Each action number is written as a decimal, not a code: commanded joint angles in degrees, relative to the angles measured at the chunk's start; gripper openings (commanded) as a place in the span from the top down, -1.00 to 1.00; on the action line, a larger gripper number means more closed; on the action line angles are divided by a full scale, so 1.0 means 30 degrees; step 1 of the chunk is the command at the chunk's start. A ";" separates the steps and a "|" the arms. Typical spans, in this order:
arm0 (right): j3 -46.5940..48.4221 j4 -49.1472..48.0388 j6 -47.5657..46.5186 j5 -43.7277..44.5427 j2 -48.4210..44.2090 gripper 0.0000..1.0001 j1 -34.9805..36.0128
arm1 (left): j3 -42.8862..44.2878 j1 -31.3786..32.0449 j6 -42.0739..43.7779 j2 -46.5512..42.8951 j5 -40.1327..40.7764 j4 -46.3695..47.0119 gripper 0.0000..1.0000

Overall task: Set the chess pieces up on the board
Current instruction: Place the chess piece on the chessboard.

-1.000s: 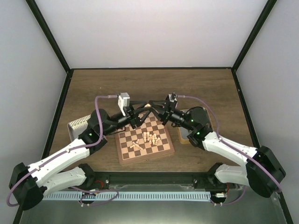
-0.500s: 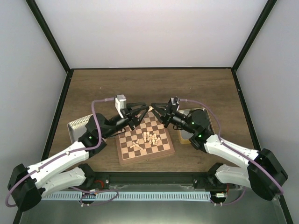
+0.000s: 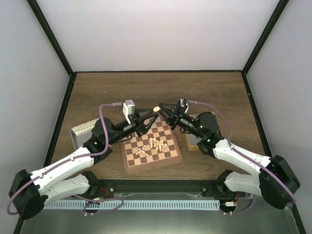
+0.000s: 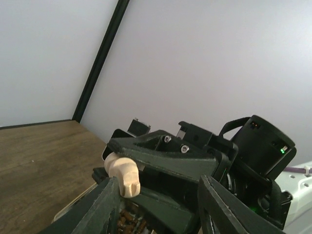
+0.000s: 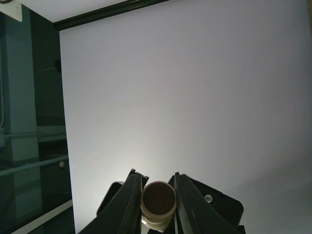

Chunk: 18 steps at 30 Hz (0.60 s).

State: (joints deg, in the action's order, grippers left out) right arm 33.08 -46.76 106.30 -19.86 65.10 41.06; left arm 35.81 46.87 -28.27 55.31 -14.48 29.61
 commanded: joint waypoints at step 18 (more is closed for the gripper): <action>0.0907 -0.0518 -0.0426 -0.0437 0.0632 0.78 0.0455 | -0.0156 0.0072 0.0579 0.1282 0.0950 0.2335 0.77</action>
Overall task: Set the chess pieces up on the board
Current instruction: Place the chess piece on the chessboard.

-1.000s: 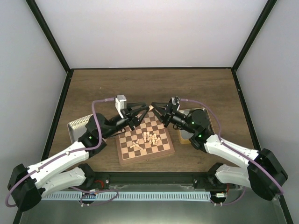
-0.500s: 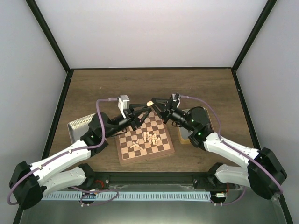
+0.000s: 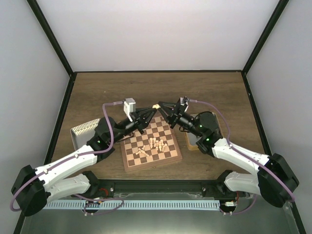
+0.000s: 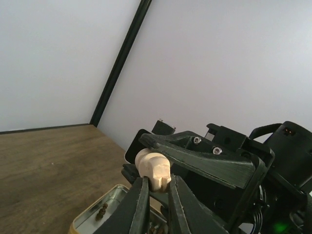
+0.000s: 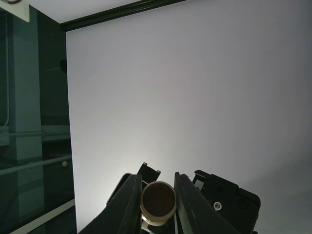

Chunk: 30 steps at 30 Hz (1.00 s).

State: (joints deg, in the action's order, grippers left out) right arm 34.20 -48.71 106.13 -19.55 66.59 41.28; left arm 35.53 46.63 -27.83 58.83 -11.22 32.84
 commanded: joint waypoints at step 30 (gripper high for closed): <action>-0.1934 1.3242 -1.5011 0.8518 -0.6474 -0.45 -0.0048 | 0.6489 0.0071 0.2623 0.2979 0.5785 -1.9323 0.92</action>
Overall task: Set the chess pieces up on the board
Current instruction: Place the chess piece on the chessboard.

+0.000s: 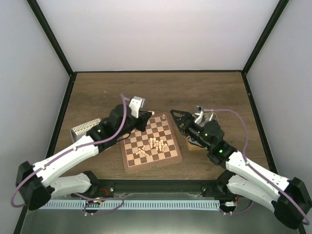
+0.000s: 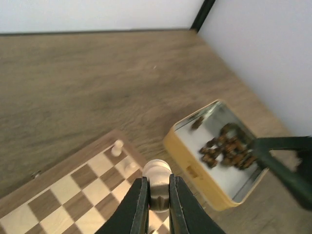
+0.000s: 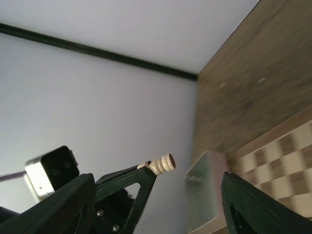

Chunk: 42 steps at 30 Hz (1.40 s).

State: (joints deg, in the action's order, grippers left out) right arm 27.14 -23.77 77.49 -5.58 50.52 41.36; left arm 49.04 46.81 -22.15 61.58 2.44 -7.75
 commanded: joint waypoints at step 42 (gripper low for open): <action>0.0682 1.0613 -0.9576 0.8932 -0.3662 -0.47 -0.0136 | 1.1504 -0.2273 0.1843 1.7867 -0.1062 -0.8598 0.90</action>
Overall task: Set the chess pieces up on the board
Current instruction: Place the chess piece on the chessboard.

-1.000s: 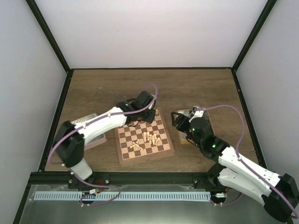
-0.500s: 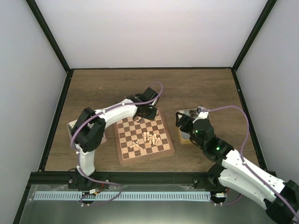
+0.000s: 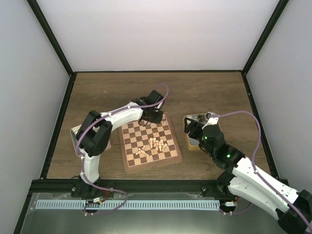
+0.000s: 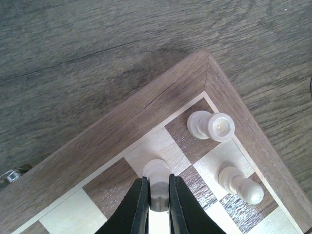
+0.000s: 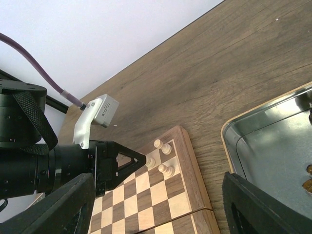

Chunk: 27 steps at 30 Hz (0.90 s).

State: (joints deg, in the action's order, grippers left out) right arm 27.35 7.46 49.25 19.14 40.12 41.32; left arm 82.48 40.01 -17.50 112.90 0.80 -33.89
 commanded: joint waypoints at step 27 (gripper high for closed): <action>0.3105 0.1540 -0.3220 -0.5171 0.2032 -0.42 -0.0150 | -0.5056 -0.0038 -0.0786 -0.8719 0.0247 0.2371 -0.08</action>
State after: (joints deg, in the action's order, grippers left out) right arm 31.44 9.65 44.42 12.43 43.72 41.06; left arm 74.22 40.01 -18.61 93.97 0.93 -32.27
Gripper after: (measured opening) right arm 0.723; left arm 0.536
